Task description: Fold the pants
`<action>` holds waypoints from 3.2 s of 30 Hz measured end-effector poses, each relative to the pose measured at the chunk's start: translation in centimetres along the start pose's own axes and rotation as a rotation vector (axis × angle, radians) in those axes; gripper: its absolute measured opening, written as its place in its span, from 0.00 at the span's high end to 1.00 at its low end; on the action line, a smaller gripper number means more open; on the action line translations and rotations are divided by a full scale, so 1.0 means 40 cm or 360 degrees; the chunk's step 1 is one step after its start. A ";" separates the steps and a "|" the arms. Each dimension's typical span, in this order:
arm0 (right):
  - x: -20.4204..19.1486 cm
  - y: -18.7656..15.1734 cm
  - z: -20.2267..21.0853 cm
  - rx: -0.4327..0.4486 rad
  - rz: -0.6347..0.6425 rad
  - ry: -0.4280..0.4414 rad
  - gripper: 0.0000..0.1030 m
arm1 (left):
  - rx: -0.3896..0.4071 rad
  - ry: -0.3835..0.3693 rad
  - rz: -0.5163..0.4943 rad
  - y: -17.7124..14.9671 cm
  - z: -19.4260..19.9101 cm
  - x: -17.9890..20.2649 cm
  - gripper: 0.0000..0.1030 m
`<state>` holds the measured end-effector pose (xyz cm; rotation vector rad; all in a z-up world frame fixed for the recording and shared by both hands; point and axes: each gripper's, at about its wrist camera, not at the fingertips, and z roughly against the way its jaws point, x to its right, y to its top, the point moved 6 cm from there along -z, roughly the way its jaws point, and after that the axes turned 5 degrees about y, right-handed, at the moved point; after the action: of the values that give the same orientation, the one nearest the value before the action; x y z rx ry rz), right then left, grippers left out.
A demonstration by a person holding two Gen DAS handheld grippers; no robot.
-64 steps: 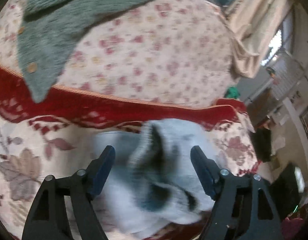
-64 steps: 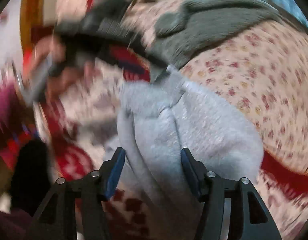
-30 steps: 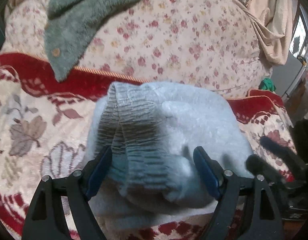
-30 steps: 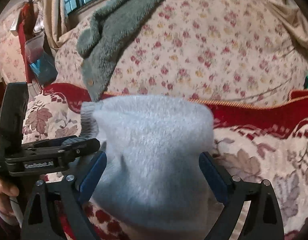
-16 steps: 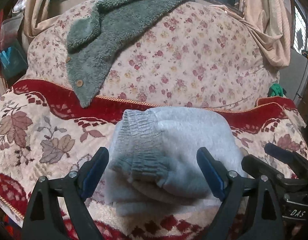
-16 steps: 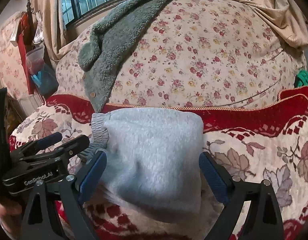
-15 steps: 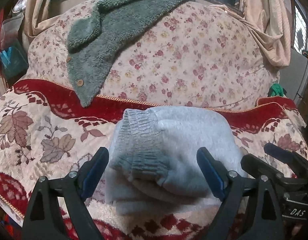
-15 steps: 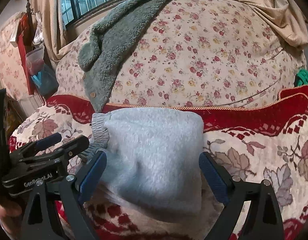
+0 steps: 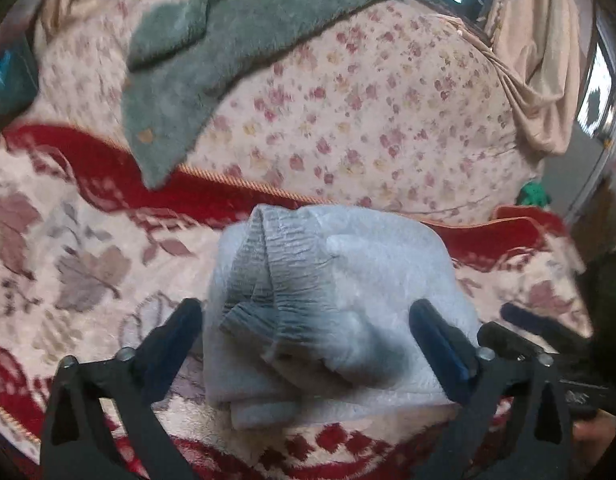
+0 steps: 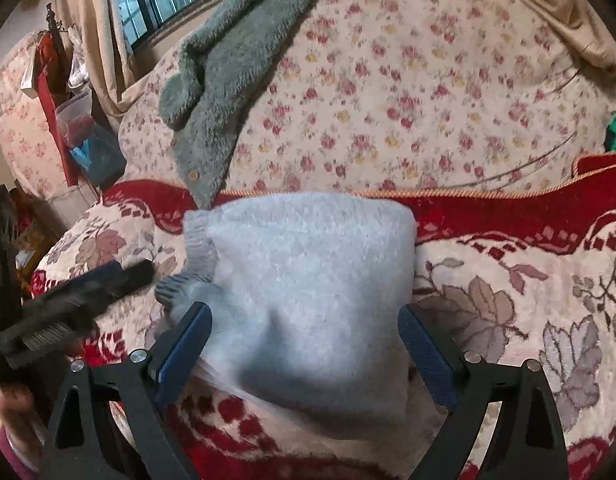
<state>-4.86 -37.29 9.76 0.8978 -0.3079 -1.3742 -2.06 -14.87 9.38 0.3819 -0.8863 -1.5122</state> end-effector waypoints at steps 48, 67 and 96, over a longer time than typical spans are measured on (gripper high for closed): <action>0.191 -0.033 -0.200 -0.0211 -0.0772 0.0971 0.04 | -0.0597 -0.0716 0.0576 -0.054 -0.314 -0.126 0.22; 0.256 0.051 0.055 0.0005 -0.0567 0.0738 0.14 | -0.0466 -0.0768 0.0339 0.052 -0.185 0.151 0.33; 0.583 -0.132 0.237 -0.0023 -0.0719 0.0035 0.06 | -0.0483 -0.0459 0.0027 -0.102 -0.293 0.456 0.13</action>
<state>-9.86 -62.09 5.12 1.0080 -0.0775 -1.7761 0.31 -36.07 3.68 -0.0670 -0.8610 -1.6816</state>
